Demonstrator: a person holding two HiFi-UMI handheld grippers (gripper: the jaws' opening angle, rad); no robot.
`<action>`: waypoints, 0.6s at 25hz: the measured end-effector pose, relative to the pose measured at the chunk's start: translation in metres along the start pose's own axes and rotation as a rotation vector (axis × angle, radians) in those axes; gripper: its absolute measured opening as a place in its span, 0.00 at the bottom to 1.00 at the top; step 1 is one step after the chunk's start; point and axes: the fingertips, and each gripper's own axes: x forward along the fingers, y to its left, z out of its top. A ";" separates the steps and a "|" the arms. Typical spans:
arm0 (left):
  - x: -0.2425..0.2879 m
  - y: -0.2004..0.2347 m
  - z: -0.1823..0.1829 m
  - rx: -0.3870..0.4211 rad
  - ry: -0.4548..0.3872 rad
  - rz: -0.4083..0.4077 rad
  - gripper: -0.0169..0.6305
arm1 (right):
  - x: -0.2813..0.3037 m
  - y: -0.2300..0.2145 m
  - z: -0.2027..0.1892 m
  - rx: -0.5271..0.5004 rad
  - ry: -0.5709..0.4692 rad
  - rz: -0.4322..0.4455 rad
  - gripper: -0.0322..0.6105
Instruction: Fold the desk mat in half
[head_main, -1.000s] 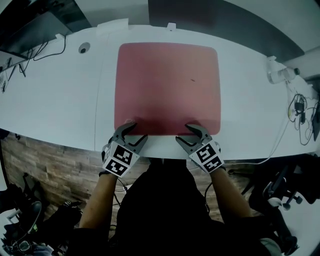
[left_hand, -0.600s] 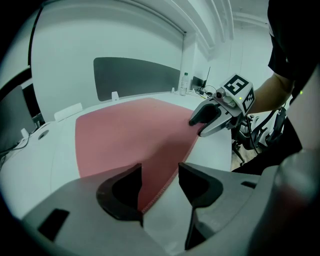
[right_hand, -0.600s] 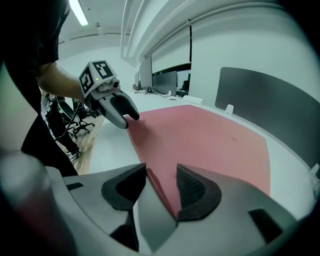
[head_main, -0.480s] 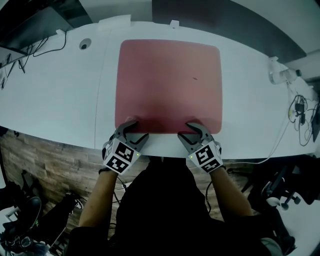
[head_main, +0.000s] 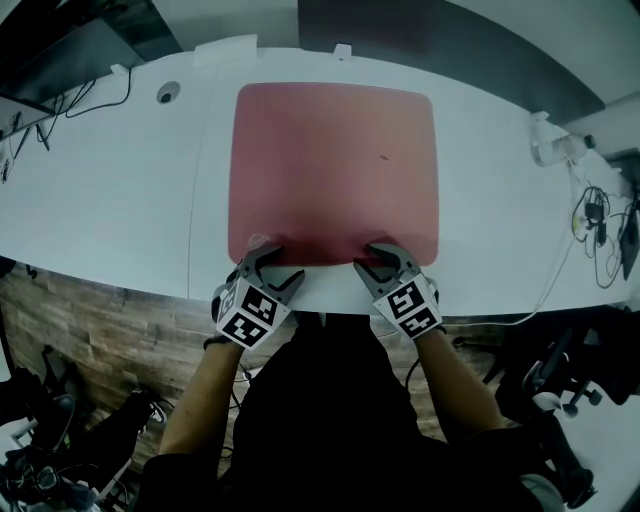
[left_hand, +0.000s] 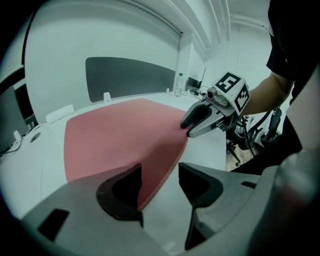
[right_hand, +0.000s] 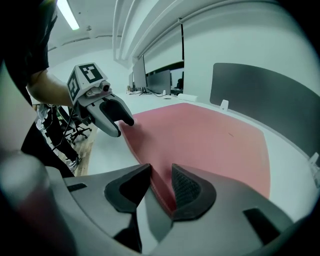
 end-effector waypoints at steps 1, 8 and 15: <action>0.001 -0.001 0.002 0.008 -0.001 0.004 0.36 | 0.000 -0.001 0.000 0.015 0.008 0.007 0.25; 0.013 -0.002 0.017 0.065 0.002 0.028 0.43 | -0.001 -0.005 0.003 0.119 0.010 0.053 0.22; 0.019 -0.004 0.026 0.137 0.033 0.062 0.49 | -0.009 -0.010 0.015 0.145 0.004 0.063 0.18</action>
